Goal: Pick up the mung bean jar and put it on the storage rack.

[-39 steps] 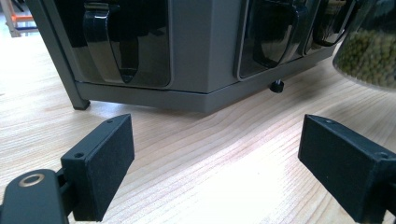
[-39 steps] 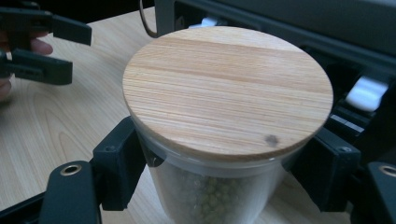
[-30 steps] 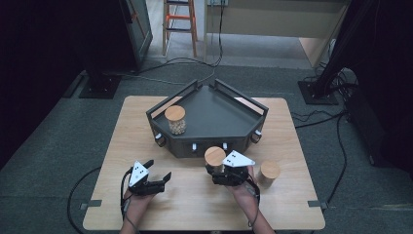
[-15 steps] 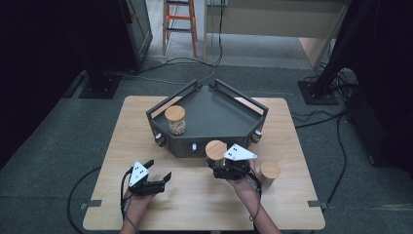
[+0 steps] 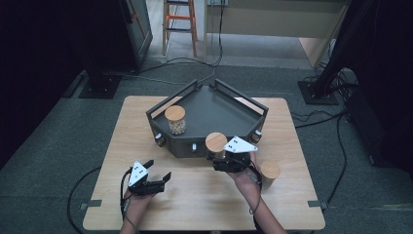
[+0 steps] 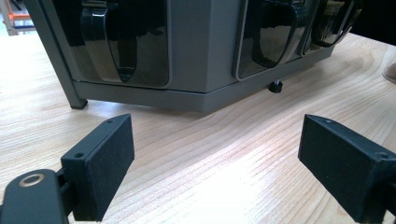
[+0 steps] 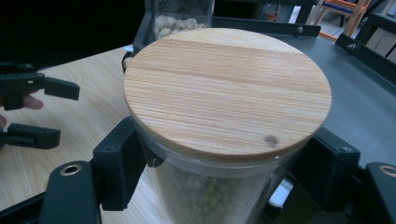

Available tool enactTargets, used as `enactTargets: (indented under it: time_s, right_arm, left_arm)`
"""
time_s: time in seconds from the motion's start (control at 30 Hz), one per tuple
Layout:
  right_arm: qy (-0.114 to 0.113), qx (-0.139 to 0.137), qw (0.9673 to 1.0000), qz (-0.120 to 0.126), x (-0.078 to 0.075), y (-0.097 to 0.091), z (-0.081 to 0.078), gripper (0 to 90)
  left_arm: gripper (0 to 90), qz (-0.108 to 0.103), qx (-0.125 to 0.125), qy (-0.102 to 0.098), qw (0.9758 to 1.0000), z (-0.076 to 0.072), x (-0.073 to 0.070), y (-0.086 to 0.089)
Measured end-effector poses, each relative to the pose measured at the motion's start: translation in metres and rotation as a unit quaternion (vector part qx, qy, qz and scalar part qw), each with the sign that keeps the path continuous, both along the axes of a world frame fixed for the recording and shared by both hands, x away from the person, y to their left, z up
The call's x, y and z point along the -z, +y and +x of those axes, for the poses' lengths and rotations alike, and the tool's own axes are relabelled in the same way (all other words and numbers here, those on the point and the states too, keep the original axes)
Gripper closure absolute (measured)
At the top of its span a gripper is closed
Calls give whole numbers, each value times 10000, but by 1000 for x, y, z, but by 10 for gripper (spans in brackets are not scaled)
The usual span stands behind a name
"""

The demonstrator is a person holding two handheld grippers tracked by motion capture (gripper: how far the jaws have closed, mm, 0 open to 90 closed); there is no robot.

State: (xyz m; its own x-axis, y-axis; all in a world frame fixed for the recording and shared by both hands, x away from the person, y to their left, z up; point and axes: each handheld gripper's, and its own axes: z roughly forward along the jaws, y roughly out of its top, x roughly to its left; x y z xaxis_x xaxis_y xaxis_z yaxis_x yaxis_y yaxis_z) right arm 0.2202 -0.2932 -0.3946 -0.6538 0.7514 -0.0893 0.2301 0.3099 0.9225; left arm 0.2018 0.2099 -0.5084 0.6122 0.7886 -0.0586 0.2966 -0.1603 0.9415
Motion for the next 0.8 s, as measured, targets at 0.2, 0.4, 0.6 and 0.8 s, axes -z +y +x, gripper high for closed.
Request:
enactTargets:
  time_s: [0.2,0.4,0.6,0.8]
  right_arm:
    - [-12,-3,10000,52,-7,-1,2,250]
    - [-40,-10,10000,61,-13,-1,7,250]
    - [-100,0,9999,70,-18,1,11,250]
    - [-151,18,9999,81,-22,3,15,250]
  left_arm:
    - [106,5,5,3,10000,0,0,0]
    - [106,0,18,-8,10000,0,0,0]
    - [106,8,43,-16,10000,0,0,0]
    - [106,8,49,-11,10000,0,-1,0]
